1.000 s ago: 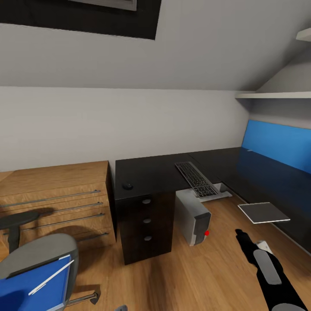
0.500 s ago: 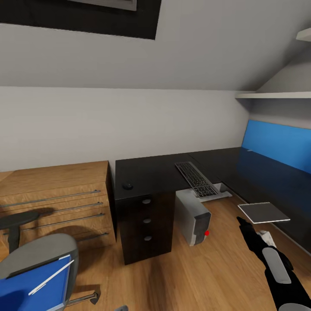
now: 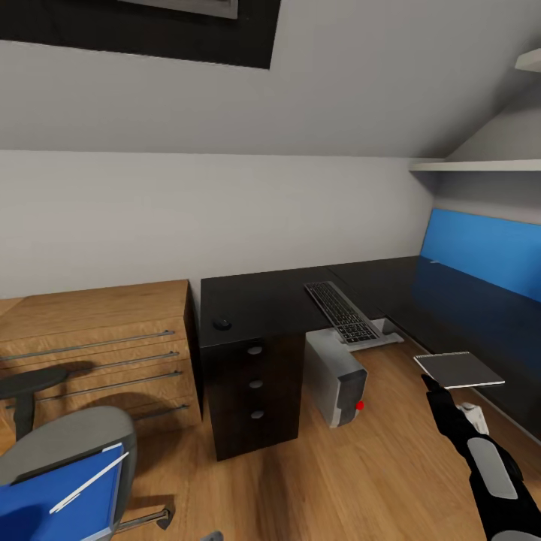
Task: In the bedroom, organize the workspace by keeping the computer under the desk, ensuring the monitor is on the desk, placing the keyboard on the desk next to the monitor, placing the mouse on the desk next to the keyboard, moving the folder from the swivel chair onto the desk next to the mouse, stacking the notebook on top of the folder with the pen on top of the notebook, and positioning the swivel chair next to the desk.
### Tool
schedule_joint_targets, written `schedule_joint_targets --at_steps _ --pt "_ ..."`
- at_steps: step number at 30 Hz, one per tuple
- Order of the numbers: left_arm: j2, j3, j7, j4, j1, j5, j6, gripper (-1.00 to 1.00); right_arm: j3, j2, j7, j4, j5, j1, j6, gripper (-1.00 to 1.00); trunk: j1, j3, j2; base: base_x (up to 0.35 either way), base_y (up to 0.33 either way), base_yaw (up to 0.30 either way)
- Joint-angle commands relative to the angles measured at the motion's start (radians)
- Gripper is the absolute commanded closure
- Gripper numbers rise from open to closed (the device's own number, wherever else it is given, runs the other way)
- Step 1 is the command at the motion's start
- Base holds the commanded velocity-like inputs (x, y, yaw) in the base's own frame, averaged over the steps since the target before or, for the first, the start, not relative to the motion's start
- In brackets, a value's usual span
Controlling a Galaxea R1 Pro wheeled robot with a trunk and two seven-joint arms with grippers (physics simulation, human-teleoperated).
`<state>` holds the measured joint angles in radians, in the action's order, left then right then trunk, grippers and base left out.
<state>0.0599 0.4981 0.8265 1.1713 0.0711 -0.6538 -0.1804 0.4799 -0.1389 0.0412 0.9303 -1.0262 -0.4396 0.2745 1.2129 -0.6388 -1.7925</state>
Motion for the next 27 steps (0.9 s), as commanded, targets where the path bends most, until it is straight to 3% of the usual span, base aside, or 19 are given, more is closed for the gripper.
schedule_joint_targets --at_steps 1,23,27 --pt "0.000 0.000 0.005 0.002 0.000 -0.003 -0.005 -1.00 0.007 0.000 0.003 0.000 -0.005 -0.001 0.006 -1.00 0.000 -0.001 0.000 0.000 0.000 0.000" --pt "0.000 0.002 0.005 0.001 0.000 -0.003 -0.005 -1.00 0.034 0.000 0.002 -0.044 -0.009 -0.001 0.004 -1.00 0.000 -0.001 0.000 0.000 0.000 0.000" --pt "0.000 0.002 0.005 0.001 0.000 -0.003 -0.005 -1.00 0.058 0.001 0.003 -0.046 -0.009 -0.001 0.003 -1.00 0.000 -0.001 0.000 0.000 0.000 0.000"
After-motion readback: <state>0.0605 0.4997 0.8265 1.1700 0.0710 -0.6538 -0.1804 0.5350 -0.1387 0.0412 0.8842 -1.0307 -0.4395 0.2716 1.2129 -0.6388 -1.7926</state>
